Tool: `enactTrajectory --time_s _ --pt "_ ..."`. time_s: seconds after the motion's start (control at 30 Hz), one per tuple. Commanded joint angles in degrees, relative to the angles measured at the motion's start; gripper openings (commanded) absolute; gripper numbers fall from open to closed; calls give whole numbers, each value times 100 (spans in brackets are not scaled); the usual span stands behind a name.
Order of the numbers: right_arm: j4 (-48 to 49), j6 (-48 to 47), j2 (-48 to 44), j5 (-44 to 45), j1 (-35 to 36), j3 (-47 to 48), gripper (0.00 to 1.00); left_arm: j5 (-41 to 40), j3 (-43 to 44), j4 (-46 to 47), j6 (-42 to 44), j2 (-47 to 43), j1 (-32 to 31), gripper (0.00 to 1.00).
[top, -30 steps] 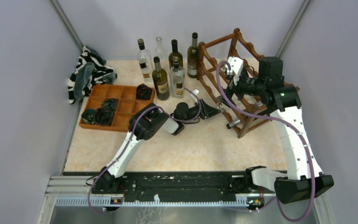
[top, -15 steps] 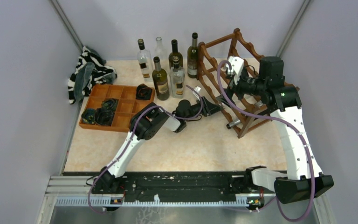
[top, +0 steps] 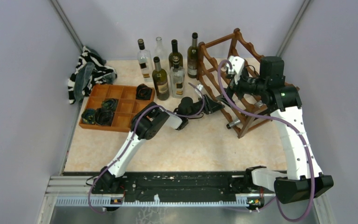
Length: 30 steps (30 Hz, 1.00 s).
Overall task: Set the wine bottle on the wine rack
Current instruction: Place the wine bottle in the wine rack.
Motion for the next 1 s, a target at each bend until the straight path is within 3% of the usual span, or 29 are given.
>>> enactTrajectory --time_s 0.0,0.97 --pt "230 52 -10 -161 -66 88 98 118 305 387 141 25 16 0" --pt "234 53 -56 -225 -110 43 99 -263 728 -431 732 -14 -197 0"
